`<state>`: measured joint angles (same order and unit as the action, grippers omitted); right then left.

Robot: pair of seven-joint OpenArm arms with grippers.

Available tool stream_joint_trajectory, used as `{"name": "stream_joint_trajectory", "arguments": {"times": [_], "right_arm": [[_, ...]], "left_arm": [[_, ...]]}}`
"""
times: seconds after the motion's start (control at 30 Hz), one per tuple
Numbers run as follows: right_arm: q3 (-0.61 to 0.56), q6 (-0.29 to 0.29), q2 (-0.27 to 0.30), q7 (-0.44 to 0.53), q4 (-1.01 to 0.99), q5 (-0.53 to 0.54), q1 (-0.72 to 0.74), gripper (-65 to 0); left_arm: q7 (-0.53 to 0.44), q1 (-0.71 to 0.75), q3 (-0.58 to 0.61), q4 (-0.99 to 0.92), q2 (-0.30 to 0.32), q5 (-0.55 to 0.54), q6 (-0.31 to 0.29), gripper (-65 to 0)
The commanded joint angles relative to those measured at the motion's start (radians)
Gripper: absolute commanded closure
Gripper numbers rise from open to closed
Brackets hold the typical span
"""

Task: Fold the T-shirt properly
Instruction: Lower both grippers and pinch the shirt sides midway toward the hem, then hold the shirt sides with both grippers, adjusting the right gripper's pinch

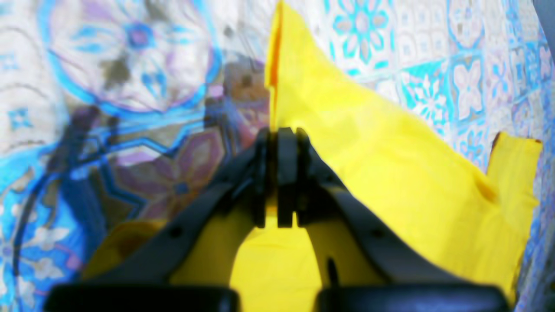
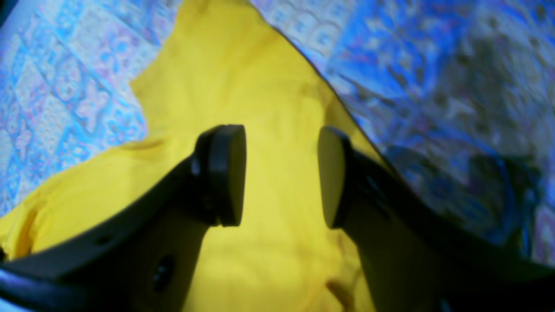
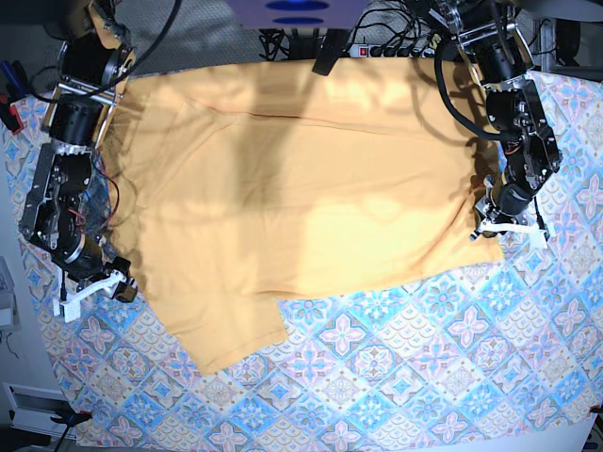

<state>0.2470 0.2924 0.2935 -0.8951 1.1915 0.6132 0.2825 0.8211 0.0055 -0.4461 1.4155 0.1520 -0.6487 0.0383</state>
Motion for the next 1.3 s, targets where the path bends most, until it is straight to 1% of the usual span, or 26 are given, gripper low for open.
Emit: {"name": "stream_joint_trajectory", "arguments": {"times": [0.0, 0.13, 0.2, 0.27, 0.37, 0.43, 0.57, 0.63, 0.77, 0.93, 1.17, 1.27], "right_arm": [[-0.016, 0.003, 0.026, 0.034, -0.017, 0.007, 0.033, -26.3], [-0.125, 0.003, 0.062, 0.130, -0.150, 0.007, 0.090, -26.3], [-0.168, 0.003, 0.062, 0.187, -0.212, 0.001, 0.113, -25.9], [-0.206, 0.003, 0.071, 0.262, -0.282, -0.042, 0.134, -24.7], [-0.251, 0.003, 0.071, 0.373, -0.362, -0.157, 0.157, -24.8], [-0.275, 0.003, 0.071, 0.425, -0.398, -0.212, 0.168, -25.0], [-0.308, 0.003, 0.071, 0.508, -0.474, -0.276, 0.176, -26.3], [-0.328, 0.003, 0.071, 0.546, -0.513, -0.284, 0.189, -26.3], [-0.395, 0.004, 0.071, 0.591, -0.589, -0.284, 0.212, -26.3], [-0.466, 0.004, 0.071, 0.618, -0.594, -0.284, 0.212, -26.1], [-0.473, 0.004, 0.071, 0.621, -0.597, -0.286, 0.211, -26.0], [-0.473, 0.004, 0.071, 0.652, -0.605, -0.287, 0.209, -26.0]], "left_arm": [[-0.006, -0.005, -0.001, 0.017, 0.004, -0.027, -0.005, 0.0], [-0.006, 0.008, -0.001, 0.017, 0.004, -0.076, -0.004, 0.0], [-0.006, 0.011, -0.001, 0.017, 0.005, -0.081, -0.004, 0.0], [-0.006, 0.018, -0.001, 0.018, 0.005, -0.082, -0.004, 0.0], [-0.006, 0.021, -0.001, 0.018, 0.004, -0.084, -0.004, 0.0], [-0.006, 0.029, -0.001, 0.018, 0.004, -0.084, -0.004, 0.0], [-0.006, 0.035, -0.003, 0.018, 0.004, -0.084, -0.004, 0.0], [-0.006, 0.037, -0.021, 0.018, 0.002, -0.084, -0.004, 0.0], [-0.006, 0.037, -0.061, 0.018, -0.004, -0.084, -0.004, 0.0], [-0.006, 0.037, -0.064, 0.018, -0.001, -0.084, -0.004, 0.0], [-0.006, 0.054, -0.064, 0.018, -0.001, -0.085, -0.004, 0.0], [-0.006, 0.054, -0.064, 0.018, -0.001, -0.085, -0.004, 0.0]]}}
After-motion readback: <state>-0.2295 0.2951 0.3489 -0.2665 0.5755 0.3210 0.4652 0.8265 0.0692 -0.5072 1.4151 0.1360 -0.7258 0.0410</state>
